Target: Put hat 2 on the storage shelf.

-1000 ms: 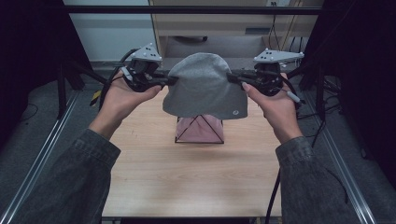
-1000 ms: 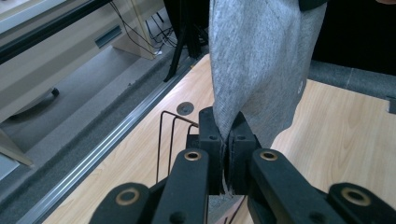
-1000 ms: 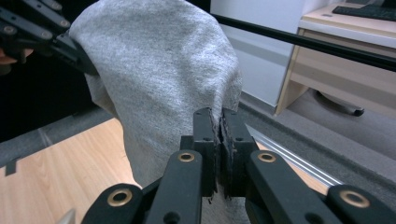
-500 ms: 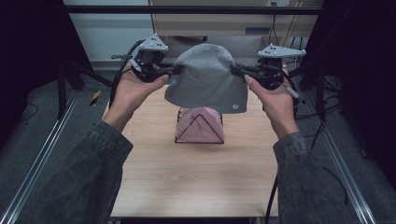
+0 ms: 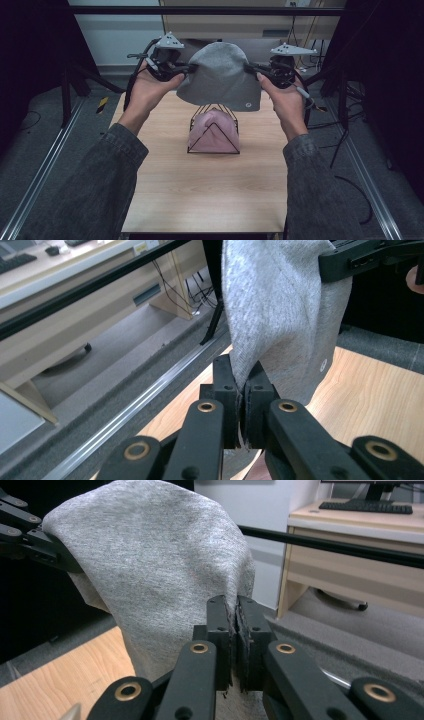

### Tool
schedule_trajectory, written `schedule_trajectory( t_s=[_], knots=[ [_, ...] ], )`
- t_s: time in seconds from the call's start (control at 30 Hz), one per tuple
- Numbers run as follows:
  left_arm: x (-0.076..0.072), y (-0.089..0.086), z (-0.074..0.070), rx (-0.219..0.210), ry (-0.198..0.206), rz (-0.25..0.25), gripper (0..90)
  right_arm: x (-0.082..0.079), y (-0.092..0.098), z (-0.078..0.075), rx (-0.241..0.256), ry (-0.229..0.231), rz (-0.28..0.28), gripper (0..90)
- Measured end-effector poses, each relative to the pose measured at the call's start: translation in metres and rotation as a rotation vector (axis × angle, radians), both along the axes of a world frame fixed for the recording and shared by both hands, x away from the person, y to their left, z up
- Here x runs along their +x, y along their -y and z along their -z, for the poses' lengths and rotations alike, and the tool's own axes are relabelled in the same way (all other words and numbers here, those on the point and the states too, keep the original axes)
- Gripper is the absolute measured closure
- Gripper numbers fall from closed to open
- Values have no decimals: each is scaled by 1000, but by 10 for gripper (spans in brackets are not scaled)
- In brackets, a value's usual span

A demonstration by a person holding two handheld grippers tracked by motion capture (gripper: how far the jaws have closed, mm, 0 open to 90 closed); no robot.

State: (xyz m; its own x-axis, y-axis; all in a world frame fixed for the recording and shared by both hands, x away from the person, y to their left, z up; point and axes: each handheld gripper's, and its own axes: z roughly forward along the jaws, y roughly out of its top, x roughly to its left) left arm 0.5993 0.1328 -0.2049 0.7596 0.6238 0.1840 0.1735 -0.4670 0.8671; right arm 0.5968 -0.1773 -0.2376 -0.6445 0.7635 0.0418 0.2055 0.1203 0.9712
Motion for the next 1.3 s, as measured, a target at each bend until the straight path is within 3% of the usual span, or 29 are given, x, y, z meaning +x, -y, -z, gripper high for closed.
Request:
schedule_trajectory(
  t_s=[0.3, 0.63, 0.93, 1.3],
  knots=[
    [11, 1, 19, -1, -8, -15, 875, 15, -2, 13, -18, -19, 16, 861],
    [11, 2, 24, 25, -24, -12, 874, 17, 0, 23, -16, -38, 23, 860],
    [15, 1, 30, 21, -25, -28, 874, 19, -2, 24, -23, -43, 22, 860],
    [25, 0, 47, 14, -47, -40, 874, 29, -5, 36, -41, -61, 26, 859]
  ],
)
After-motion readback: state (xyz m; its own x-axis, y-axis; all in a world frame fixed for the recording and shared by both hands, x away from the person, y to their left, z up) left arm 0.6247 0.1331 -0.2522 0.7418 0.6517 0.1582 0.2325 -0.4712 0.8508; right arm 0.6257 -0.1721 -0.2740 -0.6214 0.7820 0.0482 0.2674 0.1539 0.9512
